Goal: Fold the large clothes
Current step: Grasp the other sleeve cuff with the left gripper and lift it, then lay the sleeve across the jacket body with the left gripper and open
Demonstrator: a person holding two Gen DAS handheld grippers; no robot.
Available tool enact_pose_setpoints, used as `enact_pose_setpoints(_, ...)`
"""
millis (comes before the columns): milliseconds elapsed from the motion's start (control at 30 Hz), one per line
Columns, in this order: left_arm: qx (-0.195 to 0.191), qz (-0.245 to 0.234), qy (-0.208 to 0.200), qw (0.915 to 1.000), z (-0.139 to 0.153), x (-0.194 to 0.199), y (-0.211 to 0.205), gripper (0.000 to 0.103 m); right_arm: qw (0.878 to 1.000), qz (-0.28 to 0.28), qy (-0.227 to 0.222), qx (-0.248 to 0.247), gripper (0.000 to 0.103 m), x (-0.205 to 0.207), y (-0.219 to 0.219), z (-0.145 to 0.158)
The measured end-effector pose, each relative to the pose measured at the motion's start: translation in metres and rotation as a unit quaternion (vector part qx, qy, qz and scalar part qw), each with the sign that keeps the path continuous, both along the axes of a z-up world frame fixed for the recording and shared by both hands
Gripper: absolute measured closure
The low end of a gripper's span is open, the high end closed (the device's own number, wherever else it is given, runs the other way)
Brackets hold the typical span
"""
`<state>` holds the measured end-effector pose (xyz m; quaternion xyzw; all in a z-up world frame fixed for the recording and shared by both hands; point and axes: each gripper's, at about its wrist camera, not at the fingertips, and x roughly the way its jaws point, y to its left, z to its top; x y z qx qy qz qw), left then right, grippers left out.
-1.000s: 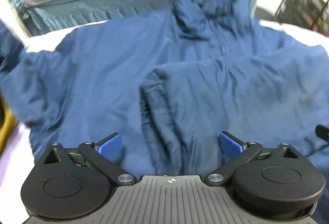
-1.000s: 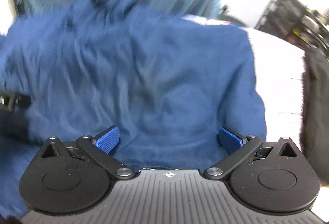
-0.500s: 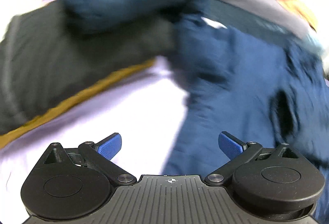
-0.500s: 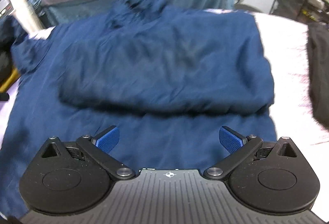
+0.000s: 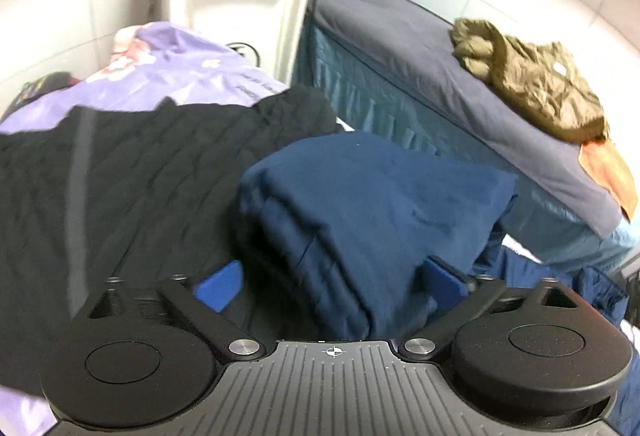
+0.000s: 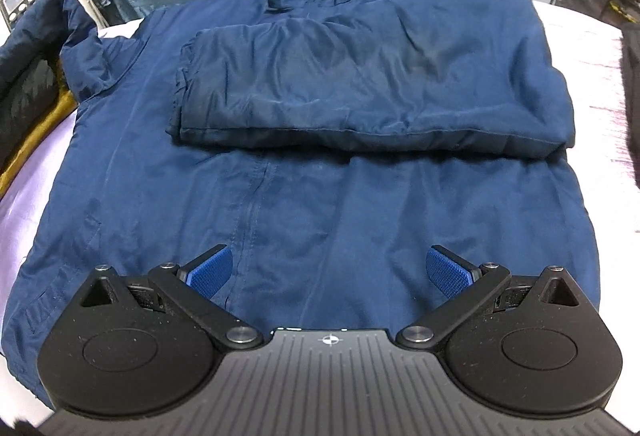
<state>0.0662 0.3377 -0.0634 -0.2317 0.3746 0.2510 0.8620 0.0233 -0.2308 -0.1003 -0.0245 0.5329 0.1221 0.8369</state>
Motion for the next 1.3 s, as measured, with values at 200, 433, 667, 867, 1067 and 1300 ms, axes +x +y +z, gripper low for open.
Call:
enact_pose_setpoints(200,0.015,-0.022,0.021,0.9994,-0.01,0.022,-0.006,0.025,1.0,-0.021,-0.003,-0.008,0.001,-0.01,-0.008,0.002)
enact_pose_setpoints(433,0.072,-0.085,-0.002,0.9937,0.03,0.031,-0.023,0.038,0.999,-0.037,-0.011,-0.014,0.001,-0.011,-0.016,0.007)
enact_pose_setpoints(667,0.124,-0.178,-0.013,0.9761,0.098,0.076,-0.067,0.038,0.997,-0.072,-0.016,0.026,0.001,-0.006,-0.018,0.007)
enact_pose_setpoints(867,0.133,-0.315,-0.06,0.938,0.146,0.118,-0.177,0.038,0.995,-0.085,-0.02,0.044,0.001,-0.003,-0.022,0.009)
enact_pose_setpoints(1067,0.107,-0.463,-0.033,0.8794,0.116,0.138,-0.314,0.038,0.991,-0.117,-0.018,0.057,0.001,-0.002,-0.035,0.01)
enact_pose_setpoints(1300,0.14,-0.545,0.071,0.8235,0.015,0.122,-0.414,0.036,0.989,-0.14,-0.006,0.054,0.001,-0.008,-0.049,0.004)
